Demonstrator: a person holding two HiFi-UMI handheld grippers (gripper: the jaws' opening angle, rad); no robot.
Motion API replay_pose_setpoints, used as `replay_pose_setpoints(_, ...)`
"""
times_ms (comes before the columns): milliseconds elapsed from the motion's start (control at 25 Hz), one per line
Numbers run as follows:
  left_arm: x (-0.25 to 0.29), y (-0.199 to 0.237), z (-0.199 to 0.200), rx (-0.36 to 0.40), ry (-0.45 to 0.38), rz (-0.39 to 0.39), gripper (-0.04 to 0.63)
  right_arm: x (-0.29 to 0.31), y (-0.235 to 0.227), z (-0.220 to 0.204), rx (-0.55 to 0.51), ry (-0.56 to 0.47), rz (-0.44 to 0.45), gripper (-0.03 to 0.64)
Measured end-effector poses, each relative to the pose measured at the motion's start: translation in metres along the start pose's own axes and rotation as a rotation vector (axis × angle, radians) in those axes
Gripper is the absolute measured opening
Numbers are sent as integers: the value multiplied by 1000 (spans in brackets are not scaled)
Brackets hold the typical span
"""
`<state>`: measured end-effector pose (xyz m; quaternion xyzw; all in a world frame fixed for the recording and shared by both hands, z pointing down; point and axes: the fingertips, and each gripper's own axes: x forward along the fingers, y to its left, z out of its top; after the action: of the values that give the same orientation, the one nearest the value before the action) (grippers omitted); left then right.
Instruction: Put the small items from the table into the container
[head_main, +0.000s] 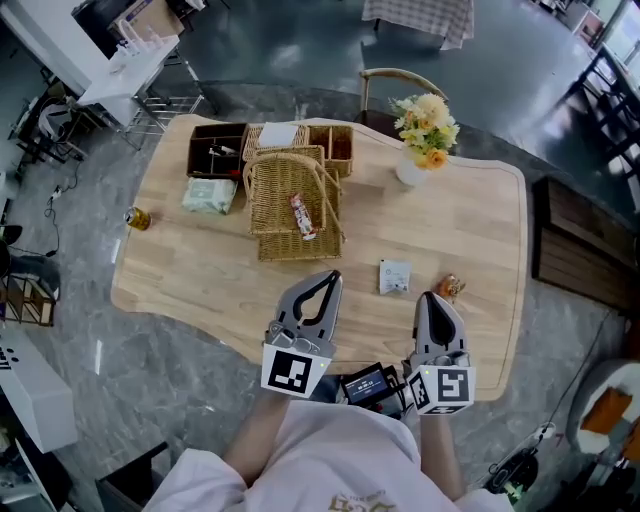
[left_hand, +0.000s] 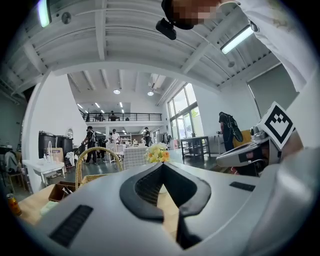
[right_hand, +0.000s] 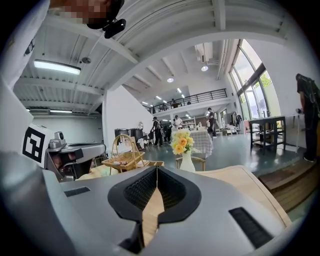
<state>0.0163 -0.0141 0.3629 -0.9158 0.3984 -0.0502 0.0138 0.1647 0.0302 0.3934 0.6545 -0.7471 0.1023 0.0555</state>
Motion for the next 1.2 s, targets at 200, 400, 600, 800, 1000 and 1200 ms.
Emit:
replay_pose_setpoints(200,15,-9,-22,5,41,-14,3,2,-20,-23,-8,59,-6,18)
replay_pose_setpoints(400,30,-23,-47,-2,74,-26,3,10,-37,-57,-23,137,1,20)
replay_pose_setpoints(600,42,-37,-75,-15,120,-35,3,18,-47,-94,-13,223,21,20)
replay_pose_setpoints(800,49,-44,-105,-18,175,-39,3,25,-55,-114,-8,263,34,20)
replay_pose_setpoints(1000,60,-53,-129,-24,208,-51,3,32,-59,-137,-1,312,55,20)
replay_pose_setpoints(1200,70,-61,-150,-14,224,-69,3,38,-61,-162,0,361,75,20)
